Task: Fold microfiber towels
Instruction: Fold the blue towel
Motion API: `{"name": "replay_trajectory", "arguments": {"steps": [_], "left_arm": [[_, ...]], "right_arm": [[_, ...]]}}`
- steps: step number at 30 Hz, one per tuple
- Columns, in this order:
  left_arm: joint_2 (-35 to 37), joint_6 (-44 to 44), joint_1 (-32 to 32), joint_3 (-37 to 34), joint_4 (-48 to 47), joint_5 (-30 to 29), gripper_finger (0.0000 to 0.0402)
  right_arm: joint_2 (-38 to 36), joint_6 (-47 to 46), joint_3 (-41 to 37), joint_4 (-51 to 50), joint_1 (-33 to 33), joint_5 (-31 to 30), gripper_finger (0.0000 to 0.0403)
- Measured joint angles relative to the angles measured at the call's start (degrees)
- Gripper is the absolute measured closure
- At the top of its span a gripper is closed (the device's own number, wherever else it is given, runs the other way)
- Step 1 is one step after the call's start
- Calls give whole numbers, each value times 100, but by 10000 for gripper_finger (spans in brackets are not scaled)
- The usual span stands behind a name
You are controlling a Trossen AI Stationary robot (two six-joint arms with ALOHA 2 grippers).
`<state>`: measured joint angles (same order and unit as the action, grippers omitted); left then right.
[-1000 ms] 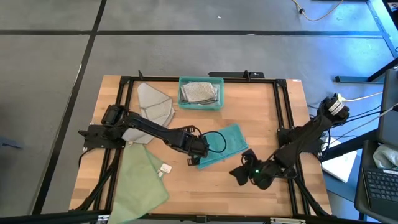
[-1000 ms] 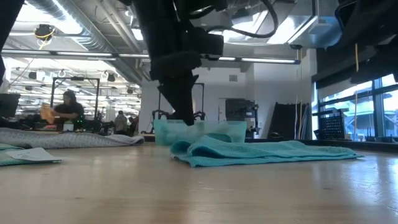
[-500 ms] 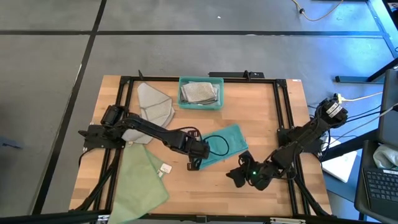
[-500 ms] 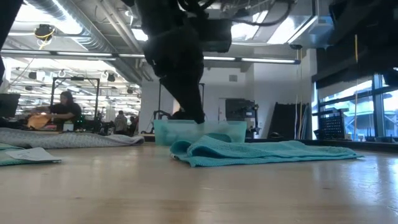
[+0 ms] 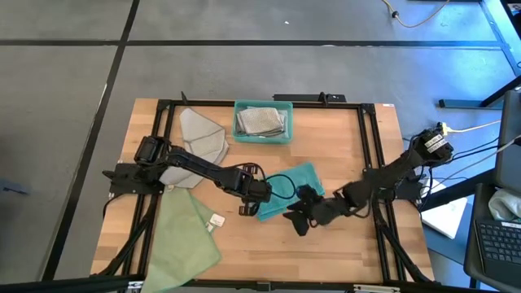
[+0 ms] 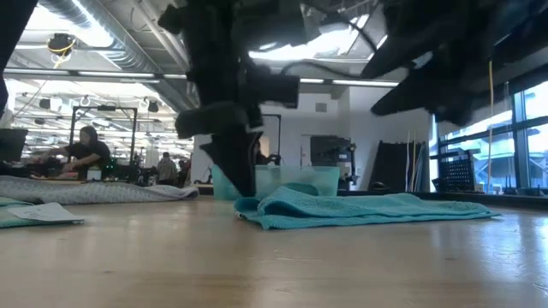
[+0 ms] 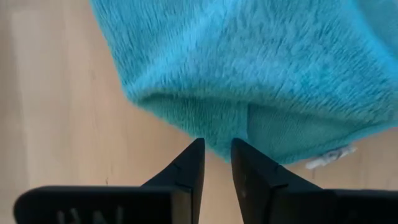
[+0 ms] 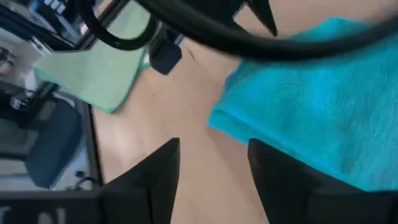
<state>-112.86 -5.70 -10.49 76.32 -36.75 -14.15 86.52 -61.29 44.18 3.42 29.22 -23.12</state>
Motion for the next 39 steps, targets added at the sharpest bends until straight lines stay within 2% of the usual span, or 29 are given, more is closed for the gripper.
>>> {"name": "replay_trajectory", "arguments": {"steps": [5, 11, 19, 24, 27, 33, 39], "left_arm": [[-2, -6, 36, -31, 105, 130, 329], [1, -114, -5, -32, 126, 177, 329], [402, -108, -161, -34, 244, 173, 329], [327, 397, -262, -30, 459, 383, 327], [268, 325, -284, -67, 401, 431, 321], [284, 178, -269, -261, 547, -74, 305], [284, 185, -211, -367, 730, -121, 296]], "right_arm": [[306, 412, -2, 320, -321, 570, 213], [809, 335, -4, 872, -448, 1011, 230], [1067, 134, -5, 1189, -446, 980, 241], [1088, 115, -7, 1187, -442, 796, 241], [1088, -18, -7, 1209, -446, 719, 241], [1088, -294, -7, 1241, -443, 483, 241], [1088, -298, -7, 1259, -442, 475, 241]]}}
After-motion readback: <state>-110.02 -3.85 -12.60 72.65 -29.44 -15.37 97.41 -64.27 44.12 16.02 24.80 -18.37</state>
